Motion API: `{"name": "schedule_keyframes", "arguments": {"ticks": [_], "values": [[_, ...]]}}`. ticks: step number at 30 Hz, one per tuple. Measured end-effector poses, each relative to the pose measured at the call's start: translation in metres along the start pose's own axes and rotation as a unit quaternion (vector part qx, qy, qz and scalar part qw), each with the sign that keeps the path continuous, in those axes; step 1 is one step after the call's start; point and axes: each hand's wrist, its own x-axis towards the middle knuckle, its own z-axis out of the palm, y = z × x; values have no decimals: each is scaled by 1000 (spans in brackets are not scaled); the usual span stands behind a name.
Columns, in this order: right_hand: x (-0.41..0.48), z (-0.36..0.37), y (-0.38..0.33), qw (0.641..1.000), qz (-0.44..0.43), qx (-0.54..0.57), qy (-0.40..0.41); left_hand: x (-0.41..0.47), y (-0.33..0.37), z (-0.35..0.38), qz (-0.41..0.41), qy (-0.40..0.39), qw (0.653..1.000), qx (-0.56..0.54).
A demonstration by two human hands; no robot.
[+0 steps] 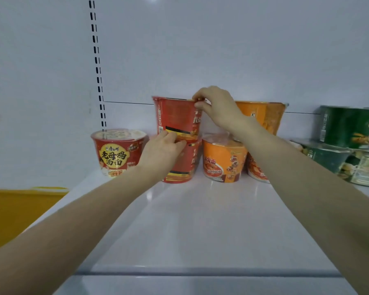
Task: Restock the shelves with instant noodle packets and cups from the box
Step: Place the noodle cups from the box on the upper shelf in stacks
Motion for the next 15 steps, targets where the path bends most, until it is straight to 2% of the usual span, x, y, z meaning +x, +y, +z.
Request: {"name": "schedule_keyframes", "arguments": {"ticks": [4, 6, 10, 15], "values": [[1, 0, -1, 999, -23, 12, 30, 0, -8, 0, 17, 39, 998, -39], [2, 0, -3, 998, -27, 32, 53, -5, -18, 0, 24, 33, 997, -64], [4, -3, -4, 991, 1, 93, 95, -20, -37, -11, -20, 4, 990, -142], [7, -2, -9, 991, 21, 85, 104, -29, -44, -16, -37, 9, 985, -167]]}}
